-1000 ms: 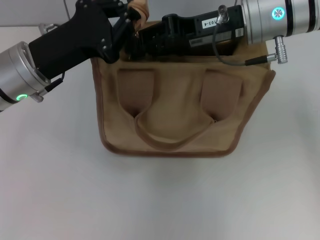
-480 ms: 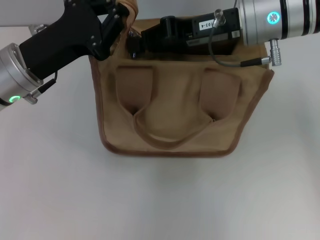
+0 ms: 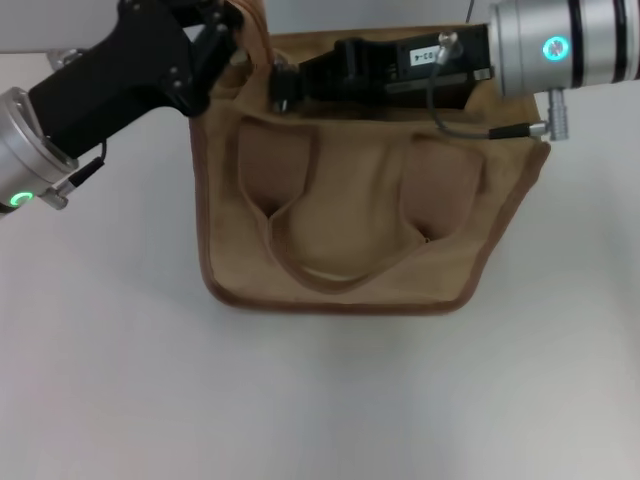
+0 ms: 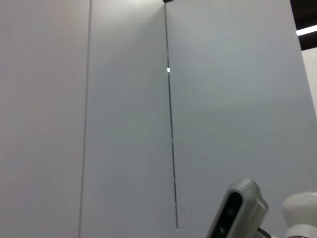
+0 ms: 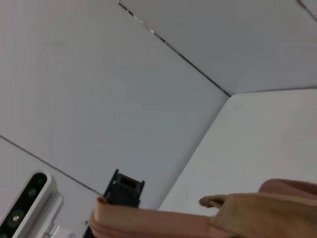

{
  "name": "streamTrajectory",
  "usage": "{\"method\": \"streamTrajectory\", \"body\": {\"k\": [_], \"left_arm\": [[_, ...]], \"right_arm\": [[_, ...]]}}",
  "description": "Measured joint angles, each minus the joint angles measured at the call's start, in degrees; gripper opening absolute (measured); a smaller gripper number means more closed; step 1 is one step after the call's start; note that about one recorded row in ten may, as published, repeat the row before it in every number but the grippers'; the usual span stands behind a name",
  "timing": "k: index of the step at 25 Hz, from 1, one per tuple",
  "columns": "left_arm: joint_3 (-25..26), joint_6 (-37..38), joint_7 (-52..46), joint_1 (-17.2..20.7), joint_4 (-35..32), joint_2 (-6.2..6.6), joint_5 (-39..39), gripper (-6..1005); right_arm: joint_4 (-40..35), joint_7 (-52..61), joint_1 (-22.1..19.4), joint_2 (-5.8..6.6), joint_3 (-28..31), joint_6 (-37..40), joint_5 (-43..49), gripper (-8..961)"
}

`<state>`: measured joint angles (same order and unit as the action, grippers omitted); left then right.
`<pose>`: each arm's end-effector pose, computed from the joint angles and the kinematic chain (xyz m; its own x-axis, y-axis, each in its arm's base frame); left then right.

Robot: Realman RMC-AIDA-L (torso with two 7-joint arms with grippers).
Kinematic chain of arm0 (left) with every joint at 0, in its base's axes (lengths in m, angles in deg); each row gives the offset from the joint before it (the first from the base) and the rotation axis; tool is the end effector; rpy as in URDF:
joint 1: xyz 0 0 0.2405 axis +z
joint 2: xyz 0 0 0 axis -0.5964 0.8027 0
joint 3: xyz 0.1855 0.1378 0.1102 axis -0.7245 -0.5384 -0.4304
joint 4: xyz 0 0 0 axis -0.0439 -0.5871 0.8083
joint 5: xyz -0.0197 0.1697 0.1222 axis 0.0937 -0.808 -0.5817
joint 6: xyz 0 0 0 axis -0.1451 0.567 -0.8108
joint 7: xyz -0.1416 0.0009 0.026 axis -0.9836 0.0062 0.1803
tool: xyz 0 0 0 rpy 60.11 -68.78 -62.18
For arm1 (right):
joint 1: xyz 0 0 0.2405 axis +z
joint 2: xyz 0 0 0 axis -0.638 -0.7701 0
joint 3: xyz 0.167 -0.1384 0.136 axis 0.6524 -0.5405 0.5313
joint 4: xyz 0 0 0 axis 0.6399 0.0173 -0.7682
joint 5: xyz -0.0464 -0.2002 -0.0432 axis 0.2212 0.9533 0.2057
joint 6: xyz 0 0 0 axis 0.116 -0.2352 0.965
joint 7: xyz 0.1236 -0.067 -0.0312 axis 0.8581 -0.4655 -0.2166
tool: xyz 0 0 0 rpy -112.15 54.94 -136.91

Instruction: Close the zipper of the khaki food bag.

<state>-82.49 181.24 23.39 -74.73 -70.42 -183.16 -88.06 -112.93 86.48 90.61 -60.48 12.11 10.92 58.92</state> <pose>-0.2057 0.3428 0.0239 0.4771 -0.1707 0.8621 0.2986 -0.8911 -0.3417 0.1106 0.4032 -0.0174 0.4594 -0.8049 -0.3757 -0.7616 -0.5746 0.2996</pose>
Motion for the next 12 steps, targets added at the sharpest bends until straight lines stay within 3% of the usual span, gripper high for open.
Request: {"method": "streamTrajectory", "body": {"k": [6, 12], "left_arm": [[0.0, -0.1, -0.6, 1.3, -0.3, 0.24, 2.5, 28], [0.1, -0.9, -2.0, 1.5, -0.8, 0.46, 2.8, 28]], "right_arm": [[-4.2, 2.4, -3.3, 0.34, 0.0, 0.5, 0.2, 2], [-10.6, 5.7, -9.3, 1.25, 0.1, 1.2, 0.3, 2]]}}
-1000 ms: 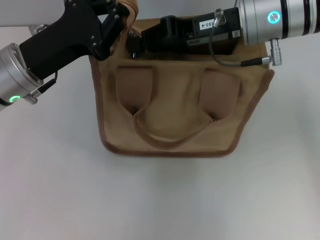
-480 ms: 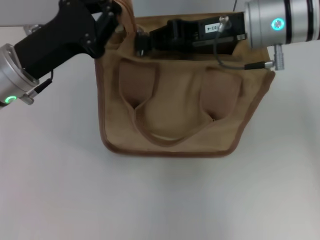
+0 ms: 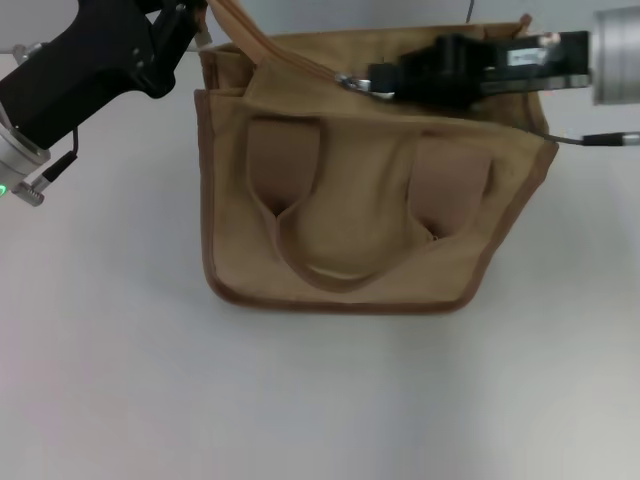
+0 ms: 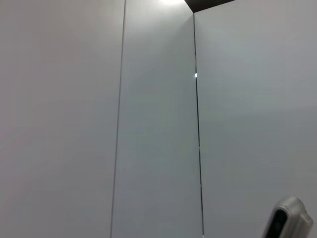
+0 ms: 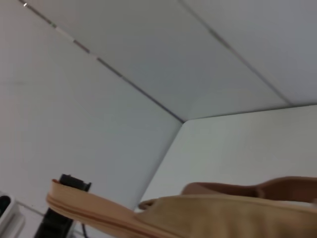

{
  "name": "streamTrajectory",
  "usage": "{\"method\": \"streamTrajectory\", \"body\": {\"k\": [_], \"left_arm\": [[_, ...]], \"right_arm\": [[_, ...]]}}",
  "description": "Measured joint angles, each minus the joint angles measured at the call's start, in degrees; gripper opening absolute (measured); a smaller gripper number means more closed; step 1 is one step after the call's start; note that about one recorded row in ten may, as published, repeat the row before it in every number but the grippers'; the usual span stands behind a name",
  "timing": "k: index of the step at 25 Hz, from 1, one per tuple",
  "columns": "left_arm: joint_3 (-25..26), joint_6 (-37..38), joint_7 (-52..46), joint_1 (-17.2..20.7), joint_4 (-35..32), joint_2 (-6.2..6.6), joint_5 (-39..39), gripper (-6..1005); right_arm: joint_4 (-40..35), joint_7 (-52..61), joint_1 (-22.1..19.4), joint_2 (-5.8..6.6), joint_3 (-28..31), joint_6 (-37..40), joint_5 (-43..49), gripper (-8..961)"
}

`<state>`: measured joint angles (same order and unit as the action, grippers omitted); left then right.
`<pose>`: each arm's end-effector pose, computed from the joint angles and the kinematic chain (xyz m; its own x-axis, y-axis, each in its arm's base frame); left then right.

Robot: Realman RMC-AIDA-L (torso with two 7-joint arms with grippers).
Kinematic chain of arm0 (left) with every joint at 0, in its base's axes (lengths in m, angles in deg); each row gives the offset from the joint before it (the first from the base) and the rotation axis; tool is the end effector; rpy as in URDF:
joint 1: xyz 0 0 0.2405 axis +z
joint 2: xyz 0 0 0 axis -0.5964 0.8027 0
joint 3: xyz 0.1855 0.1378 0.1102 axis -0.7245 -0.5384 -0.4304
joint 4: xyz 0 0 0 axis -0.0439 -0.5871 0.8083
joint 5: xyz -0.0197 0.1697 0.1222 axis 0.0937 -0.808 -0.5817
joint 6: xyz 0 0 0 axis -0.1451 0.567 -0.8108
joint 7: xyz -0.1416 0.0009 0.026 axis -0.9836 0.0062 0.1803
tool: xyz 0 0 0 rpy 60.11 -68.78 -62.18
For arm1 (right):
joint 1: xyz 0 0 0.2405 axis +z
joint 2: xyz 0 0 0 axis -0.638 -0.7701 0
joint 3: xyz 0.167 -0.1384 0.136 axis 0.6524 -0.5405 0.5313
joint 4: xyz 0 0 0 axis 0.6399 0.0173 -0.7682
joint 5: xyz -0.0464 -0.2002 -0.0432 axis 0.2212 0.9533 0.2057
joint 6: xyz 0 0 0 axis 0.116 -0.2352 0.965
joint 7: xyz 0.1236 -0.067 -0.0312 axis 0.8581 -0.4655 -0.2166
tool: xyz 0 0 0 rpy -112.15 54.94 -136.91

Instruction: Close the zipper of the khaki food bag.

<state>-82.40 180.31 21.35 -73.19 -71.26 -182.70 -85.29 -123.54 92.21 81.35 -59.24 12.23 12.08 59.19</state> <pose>-0.2165 0.3439 0.0350 0.4638 -0.1637 0.8707 0.3601 -0.8631 -0.3541 0.1511 0.3951 0.0201 0.3790 -0.8173 -0.4339 -0.8270 -0.5096 0.2374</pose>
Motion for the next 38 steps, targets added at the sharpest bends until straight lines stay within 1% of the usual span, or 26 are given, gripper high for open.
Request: {"method": "streamTrajectory", "body": {"k": [1, 2, 3, 4, 7, 8, 9, 10, 11, 13, 14, 17, 20, 21, 22, 23, 24, 25, 26, 29, 32, 33, 34, 36, 37, 38], "left_arm": [[0.0, -0.5, -0.4, 0.0, -0.3, 0.1, 0.3, 28], [0.0, -0.5, -0.4, 0.0, -0.3, 0.1, 0.3, 28], [0.0, -0.9, -1.2, 0.0, -1.1, 0.13, 0.7, 28], [0.0, -0.9, -1.2, 0.0, -1.1, 0.13, 0.7, 28], [0.0, -1.5, -2.5, 0.1, -2.1, 0.16, 1.1, 28], [0.0, -2.0, -2.9, 0.2, -2.4, 0.2, 1.3, 28], [0.0, -2.0, -2.9, 0.2, -2.4, 0.2, 1.3, 28], [0.0, -2.2, -2.9, 0.2, -2.6, 0.23, 1.4, 28], [0.0, -2.3, -2.9, 0.3, -2.7, 0.23, 1.5, 28], [0.0, -2.5, -2.9, 0.3, -2.8, 0.24, 1.5, 28], [0.0, -2.5, -2.9, 0.3, -2.8, 0.24, 1.5, 28], [0.0, -3.5, -3.0, 0.2, -2.8, 0.26, 1.6, 28], [0.0, -3.7, -3.0, 0.1, -2.8, 0.21, 1.6, 28], [0.0, -3.8, -3.0, 0.0, -2.8, 0.17, 1.6, 28], [0.0, -4.0, -3.0, 0.0, -2.8, 0.1, 1.6, 28], [0.0, -4.2, -2.9, 0.1, -2.8, 0.03, 1.6, 28], [0.0, -4.2, -2.9, 0.1, -2.8, 0.03, 1.6, 28], [0.0, -4.4, -2.9, 0.2, -2.8, 0.0, 1.6, 28], [0.0, -4.4, -2.8, 0.3, -2.7, -0.02, 1.6, 28], [0.1, -4.4, -2.9, 0.6, -2.4, -0.07, 1.6, 28], [0.4, -4.9, -2.9, 1.3, -2.3, -0.09, 1.6, 28], [0.4, -5.1, -3.0, 1.6, -2.3, -0.09, 1.6, 28], [0.4, -5.1, -3.0, 1.6, -2.3, -0.09, 1.6, 28], [0.4, -5.3, -3.1, 1.8, -2.3, -0.11, 1.6, 28], [0.4, -5.3, -3.3, 1.8, -2.3, -0.11, 1.6, 28], [0.4, -5.6, -4.0, 1.9, -2.3, -0.05, 1.6, 28]], "right_arm": [[-1.2, 0.6, -1.9, 0.59, 0.3, 0.1, 0.0, 2], [-1.2, 0.6, -1.9, 0.59, 0.3, 0.1, 0.0, 2], [-1.9, 1.1, -3.5, 1.23, 0.5, 0.3, 0.0, 2], [-1.9, 1.1, -3.5, 1.23, 0.5, 0.3, 0.0, 2], [-2.9, 1.7, -5.9, 2.18, 1.2, 0.5, 0.0, 1], [-3.4, 1.7, -7.1, 2.46, 2.6, 0.9, 0.2, 1], [-3.4, 1.7, -7.1, 2.46, 2.6, 0.9, 0.2, 1], [-4.5, 1.7, -8.0, 2.55, 4.5, 1.7, 0.9, 1], [-4.5, 1.7, -8.0, 2.55, 4.5, 1.7, 0.9, 1], [-5.9, 1.8, -9.1, 2.59, 7.5, 3.0, 2.5, 0], [-5.9, 1.8, -9.1, 2.59, 7.5, 3.0, 2.5, 0], [-6.8, 1.2, -10.1, 2.53, 10.5, 4.5, 2.7, -1], [-5.1, -4.9, -11.6, 2.43, 15.4, 8.5, -3.3, -1], [-5.1, -4.9, -11.6, 2.43, 15.4, 8.5, -3.3, -1], [-3.5, -7.8, -12.0, 2.43, 16.6, 10.3, -6.3, -1], [0.7, -14.3, -12.8, 2.62, 18.6, 13.7, -12.0, -2], [0.7, -14.3, -12.8, 2.62, 18.6, 13.7, -12.0, -2], [5.7, -22.0, -13.4, 3.19, 19.4, 17.6, -16.2, -2], [5.7, -22.0, -13.4, 3.19, 19.4, 17.6, -16.2, 31], [11.5, -34.1, -13.8, 3.79, 19.2, 22.4, -17.4, 137], [16.2, -46.9, -14.5, 3.68, 18.0, 25.8, -16.8, 247], [18.2, -54.8, -15.0, 3.38, 16.4, 27.1, -15.2, 284], [18.2, -54.8, -15.0, 3.38, 16.4, 27.1, -15.2, 324], [18.8, -60.9, -15.4, 2.93, 14.9, 27.7, -12.8, 403], [18.9, -64.0, -15.6, 2.63, 14.2, 27.9, -11.2, 443], [18.9, -69.6, -15.8, 1.88, 13.0, 28.0, -7.1, 483]]}}
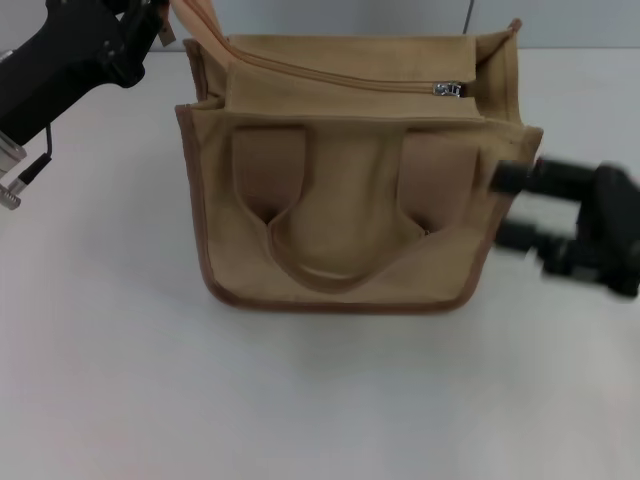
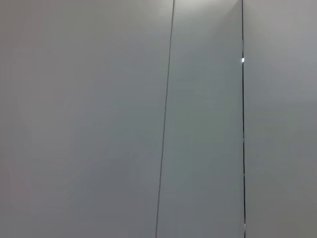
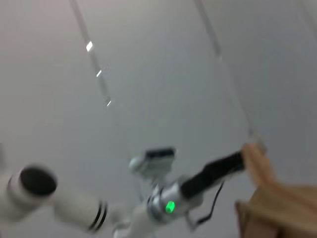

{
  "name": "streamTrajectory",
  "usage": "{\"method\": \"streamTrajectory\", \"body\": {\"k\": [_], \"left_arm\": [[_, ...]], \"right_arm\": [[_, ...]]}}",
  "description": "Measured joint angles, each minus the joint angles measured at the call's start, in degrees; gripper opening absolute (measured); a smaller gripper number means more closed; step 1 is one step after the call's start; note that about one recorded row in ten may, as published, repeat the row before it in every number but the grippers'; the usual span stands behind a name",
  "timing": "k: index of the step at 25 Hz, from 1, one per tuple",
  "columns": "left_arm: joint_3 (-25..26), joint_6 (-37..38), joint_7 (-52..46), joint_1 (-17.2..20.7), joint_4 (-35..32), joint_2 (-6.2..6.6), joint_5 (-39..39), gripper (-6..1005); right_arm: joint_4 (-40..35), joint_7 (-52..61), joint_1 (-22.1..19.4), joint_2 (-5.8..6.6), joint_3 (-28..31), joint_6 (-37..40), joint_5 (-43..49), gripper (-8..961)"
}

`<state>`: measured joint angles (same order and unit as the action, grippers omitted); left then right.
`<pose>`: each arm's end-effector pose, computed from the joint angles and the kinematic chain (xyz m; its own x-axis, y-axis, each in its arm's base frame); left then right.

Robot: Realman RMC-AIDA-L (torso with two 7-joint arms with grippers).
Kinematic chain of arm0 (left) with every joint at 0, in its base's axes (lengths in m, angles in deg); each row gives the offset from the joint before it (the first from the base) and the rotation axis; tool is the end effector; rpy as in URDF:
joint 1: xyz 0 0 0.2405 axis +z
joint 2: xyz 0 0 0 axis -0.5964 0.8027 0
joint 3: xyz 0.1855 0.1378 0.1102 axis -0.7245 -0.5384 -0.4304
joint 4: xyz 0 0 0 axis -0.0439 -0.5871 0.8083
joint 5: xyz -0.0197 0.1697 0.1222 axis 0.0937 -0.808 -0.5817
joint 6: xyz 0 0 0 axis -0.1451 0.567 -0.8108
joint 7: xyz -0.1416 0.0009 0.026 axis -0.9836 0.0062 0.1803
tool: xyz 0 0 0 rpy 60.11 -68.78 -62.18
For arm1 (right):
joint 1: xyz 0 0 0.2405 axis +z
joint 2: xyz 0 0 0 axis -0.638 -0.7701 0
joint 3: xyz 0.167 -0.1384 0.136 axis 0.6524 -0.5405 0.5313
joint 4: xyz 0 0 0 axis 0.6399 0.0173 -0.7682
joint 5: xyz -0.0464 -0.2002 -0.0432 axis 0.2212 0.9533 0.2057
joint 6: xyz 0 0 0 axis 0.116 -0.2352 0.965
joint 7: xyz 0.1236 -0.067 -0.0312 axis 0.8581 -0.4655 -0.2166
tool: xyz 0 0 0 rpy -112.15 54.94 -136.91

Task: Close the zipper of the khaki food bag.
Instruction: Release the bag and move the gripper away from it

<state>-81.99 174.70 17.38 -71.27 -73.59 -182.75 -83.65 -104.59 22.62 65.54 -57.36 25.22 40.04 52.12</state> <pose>-0.2363 0.3514 0.0436 0.4862 -0.1078 0.8672 0.4780 -0.7980 -0.3671 0.2514 0.2741 0.0327 0.6105 -0.2191 -0.7611 -0.2794 -0.9588 0.0519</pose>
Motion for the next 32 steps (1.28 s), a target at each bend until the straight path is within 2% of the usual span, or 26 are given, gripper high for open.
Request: {"method": "streamTrajectory", "body": {"k": [2, 4, 5, 8, 19, 24, 25, 27, 30, 32], "left_arm": [[0.0, -0.3, -0.3, 0.0, 0.0, 0.05, 0.0, 28], [0.0, -0.8, -1.0, 0.1, -0.1, 0.11, 0.0, 28], [-0.2, -1.3, -2.0, 0.1, -0.3, 0.2, 0.0, 28], [-0.3, -1.8, -3.0, 0.2, -0.4, 0.26, -0.2, 28], [-0.4, -2.0, -6.9, 1.3, -0.5, 0.95, -0.2, 29], [-0.7, -2.8, -7.8, 2.5, -0.5, 1.13, -0.5, 128], [-1.8, -2.5, -8.1, 3.3, -0.8, 1.91, -0.5, 148], [-2.9, -2.3, -8.9, 3.8, -1.4, 2.41, -0.6, 187], [-7.8, -1.7, -13.3, 6.1, -5.2, 4.15, -0.6, 324], [-8.9, -1.4, -14.4, 6.9, -6.5, 4.6, -0.6, 415]], "right_arm": [[0.1, -2.2, 0.0, -0.38, -0.4, -0.1, 2.0, 574], [0.3, -7.4, 0.0, -1.39, -0.5, -0.8, 6.8, 665], [0.4, -11.4, -0.1, -2.33, -0.6, -1.7, 11.1, 711], [1.0, -15.2, -0.1, -2.97, -0.6, -3.7, 15.1, 714], [1.7, -16.9, 0.0, -3.03, -0.4, -6.2, 16.6, 721], [1.8, -16.9, 0.4, -3.25, -0.3, -6.6, 16.5, 721], [1.8, -16.9, 0.5, -3.43, -0.3, -7.0, 16.4, 721], [1.8, -16.9, 0.5, -3.54, -0.3, -7.4, 16.4, 721], [2.6, -16.9, 1.1, -3.7, -0.4, -8.4, 16.3, 721], [3.1, -16.9, 1.5, -3.7, -0.4, -8.6, 16.3, 721]]}}
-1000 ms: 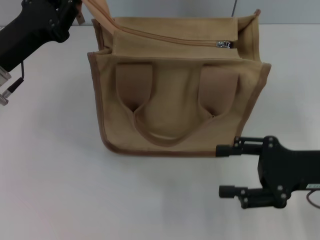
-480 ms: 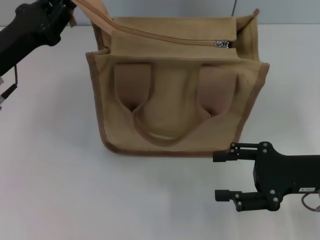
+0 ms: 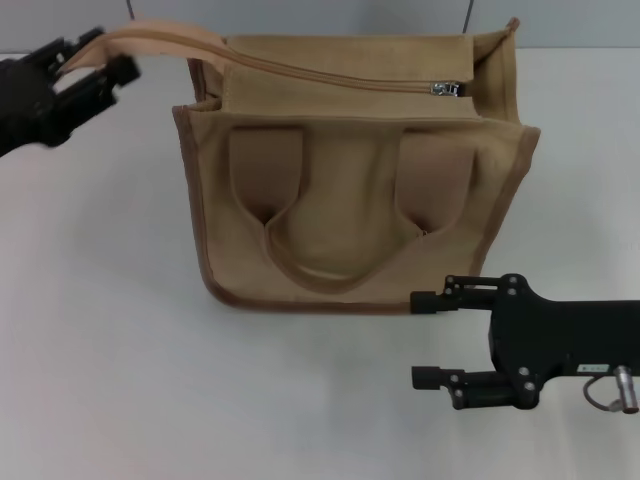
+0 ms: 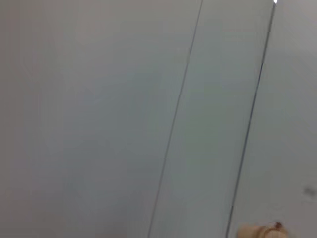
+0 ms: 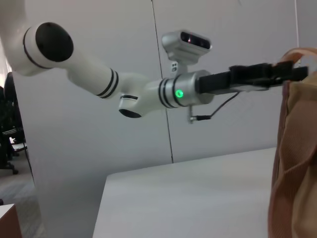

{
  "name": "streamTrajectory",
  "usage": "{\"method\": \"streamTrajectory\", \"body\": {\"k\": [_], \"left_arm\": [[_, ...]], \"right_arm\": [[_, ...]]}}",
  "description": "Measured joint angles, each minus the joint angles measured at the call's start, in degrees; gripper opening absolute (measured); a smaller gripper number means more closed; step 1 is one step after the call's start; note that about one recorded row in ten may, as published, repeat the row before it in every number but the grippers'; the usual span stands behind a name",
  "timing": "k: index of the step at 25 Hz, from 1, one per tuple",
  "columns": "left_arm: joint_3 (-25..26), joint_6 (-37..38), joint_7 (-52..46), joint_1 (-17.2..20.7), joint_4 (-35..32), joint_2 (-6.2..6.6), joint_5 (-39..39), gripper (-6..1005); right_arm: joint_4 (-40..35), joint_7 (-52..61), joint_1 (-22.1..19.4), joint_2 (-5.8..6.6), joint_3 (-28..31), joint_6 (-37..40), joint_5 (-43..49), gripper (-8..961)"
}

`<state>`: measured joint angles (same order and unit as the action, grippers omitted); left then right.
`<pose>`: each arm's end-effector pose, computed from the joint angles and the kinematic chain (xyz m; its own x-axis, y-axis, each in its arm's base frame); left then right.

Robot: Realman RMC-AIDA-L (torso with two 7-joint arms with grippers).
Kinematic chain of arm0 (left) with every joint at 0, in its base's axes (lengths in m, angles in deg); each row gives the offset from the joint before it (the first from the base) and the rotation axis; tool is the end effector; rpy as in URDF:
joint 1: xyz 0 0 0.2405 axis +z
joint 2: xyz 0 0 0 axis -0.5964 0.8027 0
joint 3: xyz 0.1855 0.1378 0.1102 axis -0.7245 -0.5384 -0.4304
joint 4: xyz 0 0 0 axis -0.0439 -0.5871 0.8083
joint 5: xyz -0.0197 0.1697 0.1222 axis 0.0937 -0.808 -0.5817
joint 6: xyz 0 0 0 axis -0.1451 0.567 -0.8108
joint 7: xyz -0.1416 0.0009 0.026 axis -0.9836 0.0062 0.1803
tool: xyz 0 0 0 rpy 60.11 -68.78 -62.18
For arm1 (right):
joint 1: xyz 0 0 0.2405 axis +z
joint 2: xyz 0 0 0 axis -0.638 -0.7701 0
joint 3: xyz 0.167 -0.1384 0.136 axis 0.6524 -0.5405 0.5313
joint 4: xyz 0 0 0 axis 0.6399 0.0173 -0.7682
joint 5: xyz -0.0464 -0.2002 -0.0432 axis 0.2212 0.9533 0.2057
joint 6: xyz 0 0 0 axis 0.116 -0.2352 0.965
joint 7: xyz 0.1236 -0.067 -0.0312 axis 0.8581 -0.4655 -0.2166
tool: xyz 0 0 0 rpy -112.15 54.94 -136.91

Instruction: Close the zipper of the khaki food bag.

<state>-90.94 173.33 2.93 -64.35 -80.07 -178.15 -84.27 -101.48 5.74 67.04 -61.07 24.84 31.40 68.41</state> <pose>-0.2796 0.3329 0.0721 0.5559 0.1192 0.8227 0.5626 -0.7825 -0.2668 0.2637 0.2614 -0.0280 0.8012 -0.1093 -0.5883 -0.1407 -0.9900 -0.0075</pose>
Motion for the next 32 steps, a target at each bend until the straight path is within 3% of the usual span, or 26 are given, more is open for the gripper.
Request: {"method": "streamTrajectory", "body": {"k": [4, 6, 9, 11, 13, 15, 17, 18, 20, 21, 22, 26, 32], "left_arm": [[-5.8, 6.4, -3.8, 5.2, -6.6, 3.21, -0.5, 582], [-6.5, 7.4, -4.1, 5.8, -7.3, 3.68, -1.1, 666], [-6.7, 10.6, -4.3, 6.5, -7.8, 4.69, -5.0, 713], [-6.7, 13.8, -3.5, 6.6, -7.7, 4.58, -7.0, 745], [-7.1, 18.0, -0.3, 6.2, -7.4, 2.57, -10.4, 746], [-7.2, 18.3, 0.4, 6.1, -7.4, 1.99, -11.1, 746], [-7.9, 18.4, 2.9, 6.0, -7.3, 0.05, -13.4, 747], [-9.0, 17.8, 5.7, 5.9, -7.0, -1.68, -15.1, 747], [-9.0, 17.8, 5.7, 5.9, -7.0, -1.68, -15.1, 747], [-10.0, 16.7, 8.8, 5.6, -5.9, -3.19, -16.9, 748], [-10.2, 16.0, 10.1, 5.3, -5.2, -3.73, -17.8, 748], [-11.2, 14.3, 11.8, 4.0, -3.5, -4.57, -19.8, 748], [-11.4, 14.0, 13.2, 3.3, -2.4, -4.65, -20.2, 748]], "right_arm": [[1.2, 0.0, 1.0, -0.02, 0.0, -1.1, 0.0, 721], [1.4, 0.0, 1.1, -0.03, 0.2, -1.5, 0.0, 721], [1.6, -0.1, 1.2, -0.13, 0.4, -1.8, -0.2, 721], [2.3, -0.4, 1.2, -0.17, 0.4, -1.9, -0.7, 721], [3.0, -0.9, 1.2, -0.18, 0.4, -1.8, -0.9, 721], [3.2, -1.0, 1.2, -0.19, 0.4, -1.7, -0.9, 721], [3.7, -1.4, 1.2, -0.2, 0.3, -1.7, -0.9, 721], [4.4, -2.1, 1.1, -0.2, 0.2, -1.7, -0.9, 721], [4.7, -2.6, 1.1, -0.2, 0.2, -1.8, -1.0, 721], [5.1, -2.9, 1.0, -0.2, 0.2, -2.0, -1.0, 721], [5.6, -3.4, 1.0, -0.2, 0.2, -2.3, -1.0, 721], [7.2, -5.1, 1.0, -0.2, 0.4, -3.1, -1.0, 721], [7.7, -5.2, 1.1, -0.2, 0.4, -3.7, -1.0, 721]]}}
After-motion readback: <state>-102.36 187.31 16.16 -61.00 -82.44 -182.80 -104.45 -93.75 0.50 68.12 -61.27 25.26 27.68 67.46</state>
